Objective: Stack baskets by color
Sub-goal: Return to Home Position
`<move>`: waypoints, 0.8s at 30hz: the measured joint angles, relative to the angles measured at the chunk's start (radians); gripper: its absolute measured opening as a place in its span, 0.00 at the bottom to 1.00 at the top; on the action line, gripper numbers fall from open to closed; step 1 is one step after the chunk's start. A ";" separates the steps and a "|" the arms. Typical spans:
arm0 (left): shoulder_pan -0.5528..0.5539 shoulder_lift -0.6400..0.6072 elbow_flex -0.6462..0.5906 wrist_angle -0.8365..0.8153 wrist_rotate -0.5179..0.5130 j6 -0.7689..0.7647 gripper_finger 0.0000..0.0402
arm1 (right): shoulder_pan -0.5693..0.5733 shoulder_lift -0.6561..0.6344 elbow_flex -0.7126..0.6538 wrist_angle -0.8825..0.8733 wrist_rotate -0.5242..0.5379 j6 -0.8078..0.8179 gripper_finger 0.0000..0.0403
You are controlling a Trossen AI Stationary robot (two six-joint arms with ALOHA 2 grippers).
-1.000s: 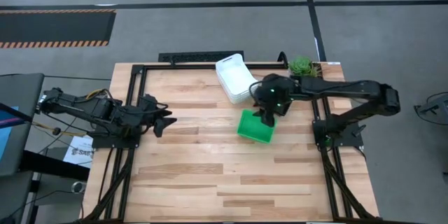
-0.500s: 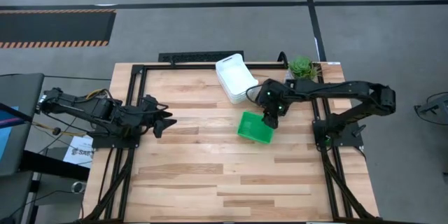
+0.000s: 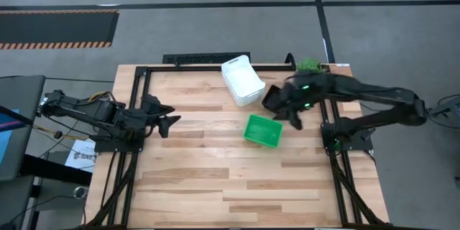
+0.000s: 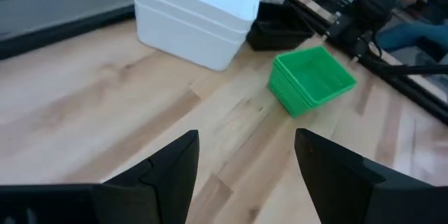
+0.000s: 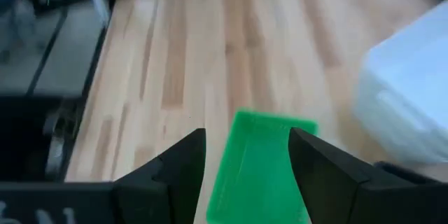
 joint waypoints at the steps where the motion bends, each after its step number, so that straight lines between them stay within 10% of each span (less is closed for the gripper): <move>1: 0.000 0.000 0.000 0.001 -0.013 0.007 0.56 | 0.003 -0.035 0.017 -0.019 0.007 0.004 0.56; 16: 0.139 -0.172 -0.020 0.210 0.174 0.372 0.56 | 0.074 -0.730 -0.373 0.354 0.085 0.037 0.56; 24: 0.153 -0.346 -0.313 0.467 0.209 0.379 0.56 | 0.073 -1.065 -0.688 0.489 0.109 0.169 0.56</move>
